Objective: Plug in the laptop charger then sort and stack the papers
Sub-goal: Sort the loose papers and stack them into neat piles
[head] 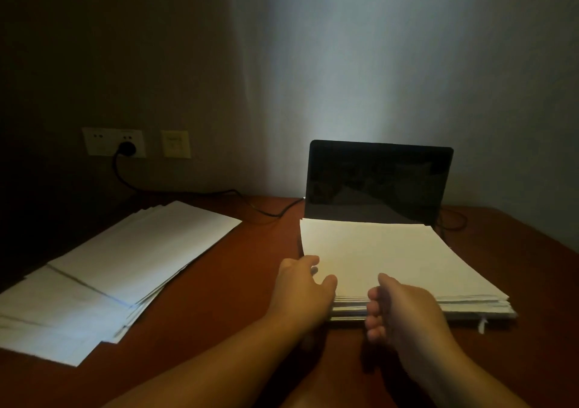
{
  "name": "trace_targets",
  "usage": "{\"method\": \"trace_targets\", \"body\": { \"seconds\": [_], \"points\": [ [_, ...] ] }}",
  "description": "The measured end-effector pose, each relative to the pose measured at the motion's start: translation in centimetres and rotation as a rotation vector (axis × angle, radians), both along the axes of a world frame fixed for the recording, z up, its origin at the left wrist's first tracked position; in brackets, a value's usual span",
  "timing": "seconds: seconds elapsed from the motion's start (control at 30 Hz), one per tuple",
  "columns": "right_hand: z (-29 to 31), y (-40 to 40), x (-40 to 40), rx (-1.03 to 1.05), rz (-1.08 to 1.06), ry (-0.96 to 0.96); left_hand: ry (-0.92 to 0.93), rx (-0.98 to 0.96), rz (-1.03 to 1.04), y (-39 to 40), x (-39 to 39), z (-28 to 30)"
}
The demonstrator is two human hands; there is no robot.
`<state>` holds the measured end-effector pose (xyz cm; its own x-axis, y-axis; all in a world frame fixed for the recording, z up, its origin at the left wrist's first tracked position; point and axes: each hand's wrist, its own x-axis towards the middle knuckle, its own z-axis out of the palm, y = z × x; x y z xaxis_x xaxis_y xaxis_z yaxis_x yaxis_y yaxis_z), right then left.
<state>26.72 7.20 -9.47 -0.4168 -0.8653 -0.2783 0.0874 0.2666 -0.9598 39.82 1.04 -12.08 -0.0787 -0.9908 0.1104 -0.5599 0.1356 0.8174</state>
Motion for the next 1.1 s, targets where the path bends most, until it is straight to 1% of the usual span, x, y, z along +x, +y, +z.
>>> {"method": "trace_targets", "body": {
  "seconds": [0.07,0.13,0.33,0.4,0.47,0.57,0.67,0.73,0.87,1.0,1.1],
  "points": [
    [0.0,-0.2,0.5,-0.056,0.018,0.085,0.055,0.022,-0.016,0.0,-0.1,0.0],
    [0.0,-0.6,0.9,-0.107,0.034,0.161,0.059,0.031,-0.031,0.0,0.0,0.1],
    [0.0,-2.8,3.2,-0.253,0.100,0.383,-0.049,-0.048,-0.002,-0.5,3.1,1.1],
    [0.2,-3.9,4.3,-0.287,0.157,0.444,-0.118,-0.074,0.025,-1.0,5.6,1.4],
    [0.5,-5.2,5.8,-0.315,0.229,0.465,-0.220,-0.110,0.074,-1.5,8.3,1.9],
    [1.0,-7.0,8.8,-0.371,0.369,0.481,-0.462,-0.147,0.169,-2.4,12.6,2.5],
    [1.2,-8.9,11.8,-0.424,0.503,0.606,-0.744,-0.105,0.274,-3.4,16.7,2.5],
    [1.3,-10.1,13.4,-0.451,0.573,0.707,-0.851,-0.043,0.298,-3.9,18.6,2.2],
    [1.1,-12.4,15.8,-0.471,0.679,0.821,-0.899,0.062,0.267,-4.4,20.4,1.2],
    [0.4,-14.2,16.0,-0.486,0.731,0.928,-0.950,-0.002,0.258,-4.5,20.4,0.9],
    [-0.2,-15.6,15.5,-0.434,0.761,0.985,-1.008,-0.034,0.242,-5.0,20.0,1.1]
  ]
}}
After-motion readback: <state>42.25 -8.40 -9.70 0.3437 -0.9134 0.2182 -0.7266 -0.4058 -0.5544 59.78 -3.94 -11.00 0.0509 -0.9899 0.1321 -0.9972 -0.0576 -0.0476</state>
